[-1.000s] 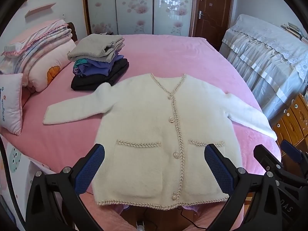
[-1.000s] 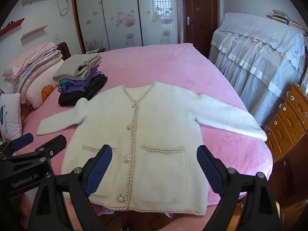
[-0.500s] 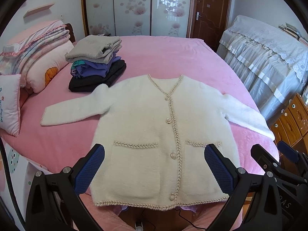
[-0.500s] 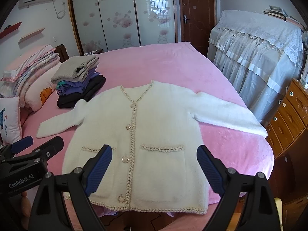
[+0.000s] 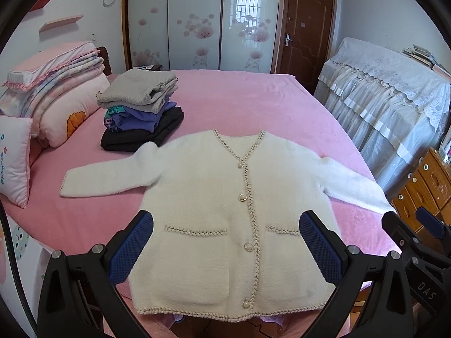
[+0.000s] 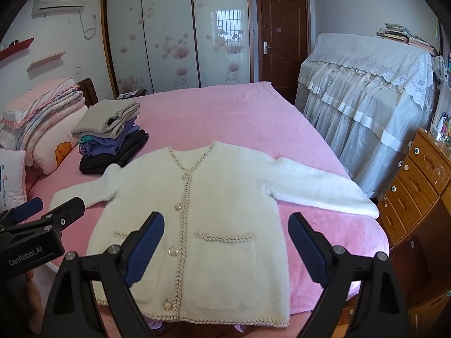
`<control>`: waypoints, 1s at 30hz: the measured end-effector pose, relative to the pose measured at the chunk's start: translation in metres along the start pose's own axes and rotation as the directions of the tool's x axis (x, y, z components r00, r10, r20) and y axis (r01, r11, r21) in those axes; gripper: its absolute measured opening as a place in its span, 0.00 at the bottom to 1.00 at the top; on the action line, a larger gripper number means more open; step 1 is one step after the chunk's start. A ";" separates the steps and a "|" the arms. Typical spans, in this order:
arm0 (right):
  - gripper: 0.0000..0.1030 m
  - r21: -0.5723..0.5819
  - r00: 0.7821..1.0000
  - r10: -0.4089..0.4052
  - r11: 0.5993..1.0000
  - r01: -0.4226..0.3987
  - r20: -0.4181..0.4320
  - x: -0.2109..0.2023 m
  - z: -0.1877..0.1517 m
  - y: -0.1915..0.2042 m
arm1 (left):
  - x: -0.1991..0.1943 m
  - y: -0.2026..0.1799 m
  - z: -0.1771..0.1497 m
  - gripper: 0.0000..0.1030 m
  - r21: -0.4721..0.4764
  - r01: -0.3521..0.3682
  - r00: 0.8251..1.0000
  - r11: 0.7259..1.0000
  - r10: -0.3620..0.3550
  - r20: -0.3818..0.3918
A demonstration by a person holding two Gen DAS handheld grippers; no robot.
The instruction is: Fold large clothes
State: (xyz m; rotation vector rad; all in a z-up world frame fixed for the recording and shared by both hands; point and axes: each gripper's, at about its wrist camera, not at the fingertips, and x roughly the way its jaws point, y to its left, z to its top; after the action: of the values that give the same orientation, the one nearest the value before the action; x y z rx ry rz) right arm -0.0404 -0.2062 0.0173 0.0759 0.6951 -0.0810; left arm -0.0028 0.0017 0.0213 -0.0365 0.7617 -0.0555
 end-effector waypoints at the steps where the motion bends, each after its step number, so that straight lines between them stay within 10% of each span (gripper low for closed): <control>1: 0.88 -0.002 1.000 -0.002 1.000 0.002 0.005 -0.001 0.002 0.000 | 0.000 -0.002 0.001 0.99 0.003 -0.001 1.000 1.000 0.001 0.002; 30: 0.88 -0.031 0.989 -0.072 0.997 0.076 0.128 -0.028 0.061 -0.065 | -0.012 -0.061 0.061 0.99 0.089 0.012 0.998 0.996 -0.018 0.066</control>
State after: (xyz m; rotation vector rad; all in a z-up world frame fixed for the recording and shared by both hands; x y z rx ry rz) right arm -0.0294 -0.2752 0.0788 0.0103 0.5723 -0.1433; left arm 0.0281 -0.0571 0.0769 0.0399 0.6918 -0.1016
